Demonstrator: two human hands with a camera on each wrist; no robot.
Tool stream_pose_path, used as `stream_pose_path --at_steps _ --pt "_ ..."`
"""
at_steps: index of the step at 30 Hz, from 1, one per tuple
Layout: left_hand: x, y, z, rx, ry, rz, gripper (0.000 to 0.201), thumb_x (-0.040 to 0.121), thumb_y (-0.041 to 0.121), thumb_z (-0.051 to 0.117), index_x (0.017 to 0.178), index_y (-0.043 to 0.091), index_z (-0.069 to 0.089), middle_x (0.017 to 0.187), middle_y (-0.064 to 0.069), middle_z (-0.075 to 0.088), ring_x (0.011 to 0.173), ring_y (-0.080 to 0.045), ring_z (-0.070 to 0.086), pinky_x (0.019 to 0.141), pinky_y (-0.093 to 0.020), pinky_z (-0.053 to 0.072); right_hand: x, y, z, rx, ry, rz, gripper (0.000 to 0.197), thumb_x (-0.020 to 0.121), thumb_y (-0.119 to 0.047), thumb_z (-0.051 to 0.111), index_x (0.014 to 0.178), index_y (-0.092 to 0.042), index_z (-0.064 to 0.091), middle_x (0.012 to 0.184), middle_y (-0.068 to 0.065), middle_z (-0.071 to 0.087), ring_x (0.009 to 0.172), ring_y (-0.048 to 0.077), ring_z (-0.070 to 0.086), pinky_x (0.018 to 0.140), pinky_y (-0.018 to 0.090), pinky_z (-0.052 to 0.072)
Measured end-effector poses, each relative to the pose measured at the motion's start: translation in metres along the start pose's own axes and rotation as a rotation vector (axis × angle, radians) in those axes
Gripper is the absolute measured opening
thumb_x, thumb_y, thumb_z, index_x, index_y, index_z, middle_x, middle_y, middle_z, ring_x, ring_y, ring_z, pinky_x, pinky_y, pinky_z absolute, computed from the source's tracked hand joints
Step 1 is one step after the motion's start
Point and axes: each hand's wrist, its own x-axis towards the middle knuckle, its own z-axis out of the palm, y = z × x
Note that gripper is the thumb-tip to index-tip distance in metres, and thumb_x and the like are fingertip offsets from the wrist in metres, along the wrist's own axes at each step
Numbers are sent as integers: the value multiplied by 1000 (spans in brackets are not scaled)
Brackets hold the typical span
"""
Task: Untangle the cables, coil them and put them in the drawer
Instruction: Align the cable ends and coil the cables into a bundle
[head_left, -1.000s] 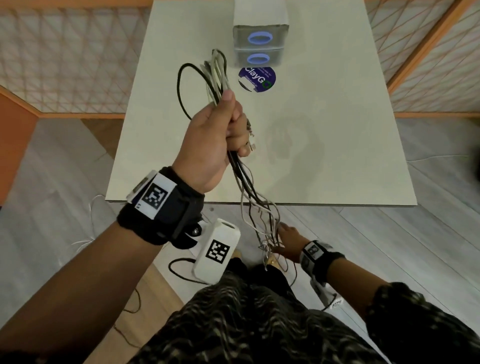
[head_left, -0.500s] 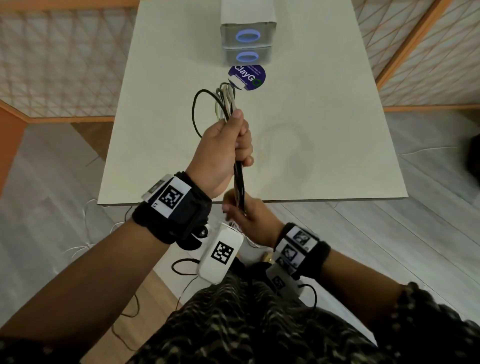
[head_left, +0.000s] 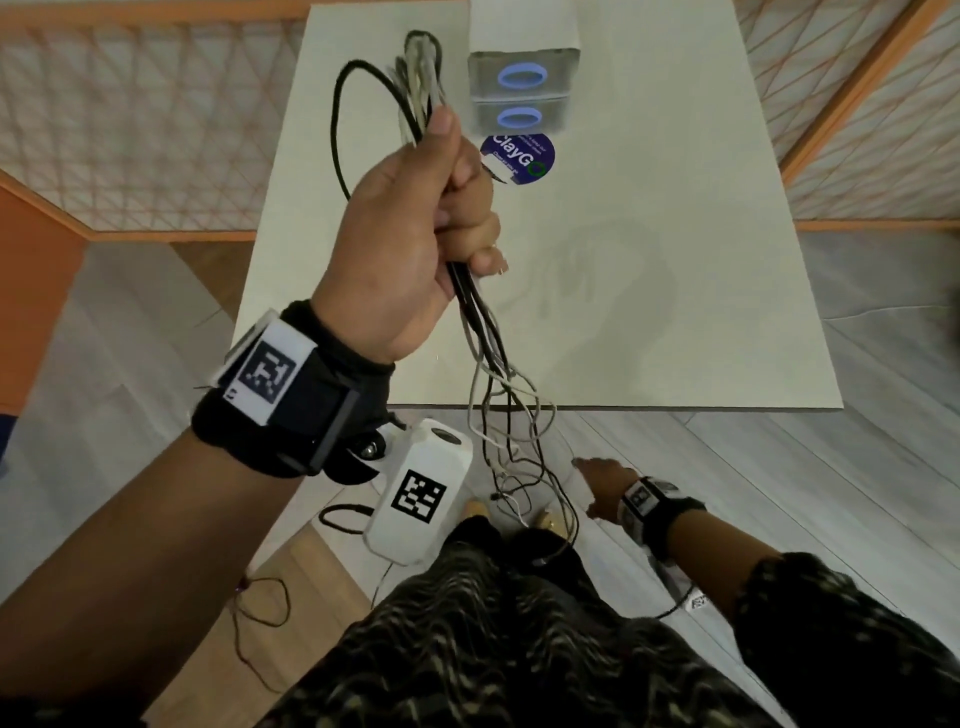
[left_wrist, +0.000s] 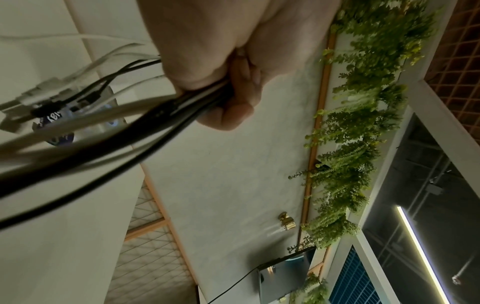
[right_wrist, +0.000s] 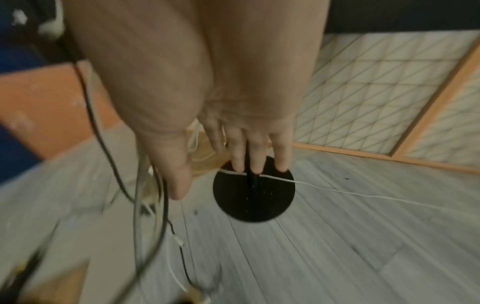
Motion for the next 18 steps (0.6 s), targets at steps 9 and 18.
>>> stream_pose_path --at_steps 9,18 --pt "0 -49 3 120 -7 -72 37 102 28 28 68 17 35 48 12 27 42 -6 22 45 -19 34 -101 -74 -151 1216 521 -502 40 93 -39 31 106 -15 60 96 4 70 94 16 66 87 30 50" --pt "-38 -136 -14 823 -227 -173 26 98 34 34 74 26 40 64 4 45 57 -13 43 58 -33 40 -142 -108 -239 1495 187 -604 11 93 -18 52 89 -9 48 58 -3 46 56 13 50 67 28 51"
